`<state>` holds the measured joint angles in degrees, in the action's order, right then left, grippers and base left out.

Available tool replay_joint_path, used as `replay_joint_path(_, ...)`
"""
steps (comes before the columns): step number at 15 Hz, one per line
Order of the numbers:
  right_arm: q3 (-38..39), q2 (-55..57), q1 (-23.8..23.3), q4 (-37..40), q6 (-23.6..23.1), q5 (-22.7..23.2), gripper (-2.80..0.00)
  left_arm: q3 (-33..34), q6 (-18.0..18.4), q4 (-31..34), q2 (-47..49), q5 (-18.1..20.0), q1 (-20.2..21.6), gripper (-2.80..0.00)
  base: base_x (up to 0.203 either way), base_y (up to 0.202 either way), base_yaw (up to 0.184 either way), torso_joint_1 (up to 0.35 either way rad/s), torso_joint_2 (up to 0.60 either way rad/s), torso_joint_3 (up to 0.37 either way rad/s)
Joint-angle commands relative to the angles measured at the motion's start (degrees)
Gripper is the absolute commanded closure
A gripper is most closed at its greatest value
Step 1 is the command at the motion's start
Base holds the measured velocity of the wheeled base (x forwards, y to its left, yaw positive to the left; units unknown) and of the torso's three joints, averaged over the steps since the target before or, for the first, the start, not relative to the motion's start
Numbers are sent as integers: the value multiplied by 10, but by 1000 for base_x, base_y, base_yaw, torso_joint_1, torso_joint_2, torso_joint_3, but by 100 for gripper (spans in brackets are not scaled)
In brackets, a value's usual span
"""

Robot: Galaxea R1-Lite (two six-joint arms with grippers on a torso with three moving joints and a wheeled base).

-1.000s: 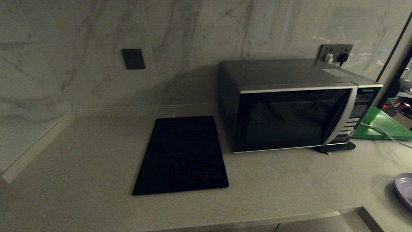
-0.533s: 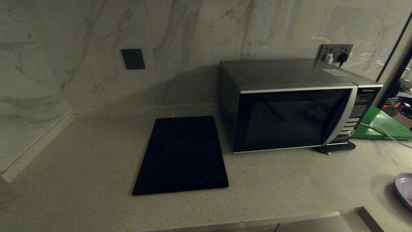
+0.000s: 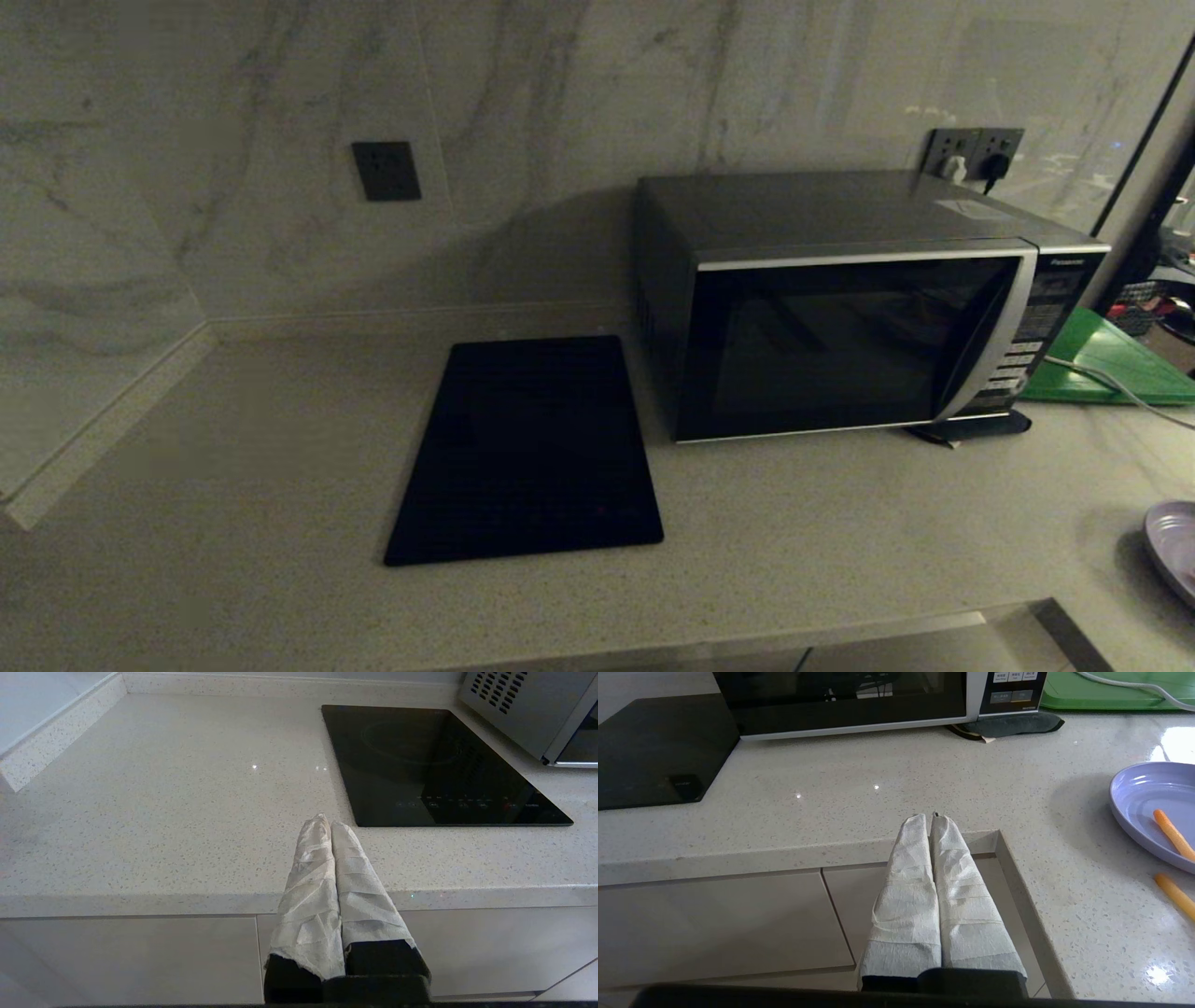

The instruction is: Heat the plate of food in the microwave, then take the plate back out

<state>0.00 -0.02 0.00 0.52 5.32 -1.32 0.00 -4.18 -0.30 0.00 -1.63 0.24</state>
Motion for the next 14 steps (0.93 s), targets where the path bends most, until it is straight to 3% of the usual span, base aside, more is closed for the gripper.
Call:
replay_joint_path(1, 1, 0, 0, 0, 0, 0, 0, 0, 0, 0, 1, 0, 0, 0, 0, 0, 0, 0, 0, 0)
replay_joint_path(14, 1, 0, 0, 0, 0, 0, 0, 0, 0, 0, 1, -1, 0, 0, 0, 0, 0, 0, 0, 0)
